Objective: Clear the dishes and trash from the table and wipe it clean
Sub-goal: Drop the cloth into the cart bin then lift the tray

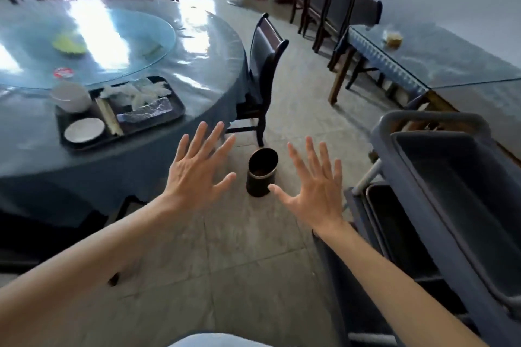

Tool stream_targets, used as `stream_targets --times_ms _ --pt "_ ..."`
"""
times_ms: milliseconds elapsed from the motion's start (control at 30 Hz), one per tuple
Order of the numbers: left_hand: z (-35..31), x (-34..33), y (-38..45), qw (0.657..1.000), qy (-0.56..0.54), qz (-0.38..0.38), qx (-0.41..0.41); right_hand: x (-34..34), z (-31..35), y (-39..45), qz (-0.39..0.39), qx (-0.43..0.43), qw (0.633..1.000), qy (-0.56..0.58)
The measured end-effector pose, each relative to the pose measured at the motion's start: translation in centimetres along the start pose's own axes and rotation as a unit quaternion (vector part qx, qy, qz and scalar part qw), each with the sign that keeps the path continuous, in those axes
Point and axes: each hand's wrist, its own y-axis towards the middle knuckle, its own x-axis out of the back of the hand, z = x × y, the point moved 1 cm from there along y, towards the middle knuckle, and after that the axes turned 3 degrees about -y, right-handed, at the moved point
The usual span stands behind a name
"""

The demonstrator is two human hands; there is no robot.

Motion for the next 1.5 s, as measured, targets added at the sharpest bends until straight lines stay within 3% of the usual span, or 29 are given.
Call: stream_targets --times_ms 333,600,800,933,1067,1267,1500 --pt "18.5 3.5 -0.4 0.989 0.015 -0.018 0.143 -7.5 14.5 13.2 0.056 0.059 0.994 0.072" --pt "29.6 1.9 1.9 0.963 0.011 -0.013 0.268 -15.0 20.3 24.2 0.091 0.12 0.982 0.11" --pt "36.4 -0.5 4.7 0.92 -0.014 0.016 0.391 -20.8 23.6 33.9 0.169 0.146 0.964 0.143" --pt "42.1 -1.8 5.7 0.872 -0.051 0.022 0.486 -25.7 26.4 40.2 0.247 0.134 0.943 0.179" --pt "47.2 -3.6 4.5 0.827 -0.097 0.021 0.554 -30.6 27.3 44.4 0.329 0.049 0.909 0.252" --pt "55.4 -6.0 3.0 0.732 -0.171 -0.029 0.659 -37.5 29.2 51.1 0.349 -0.044 0.901 0.255" --pt "63.1 -9.5 3.5 0.65 -0.263 -0.005 0.713 -44.0 31.0 55.1 0.387 -0.155 0.879 0.231"
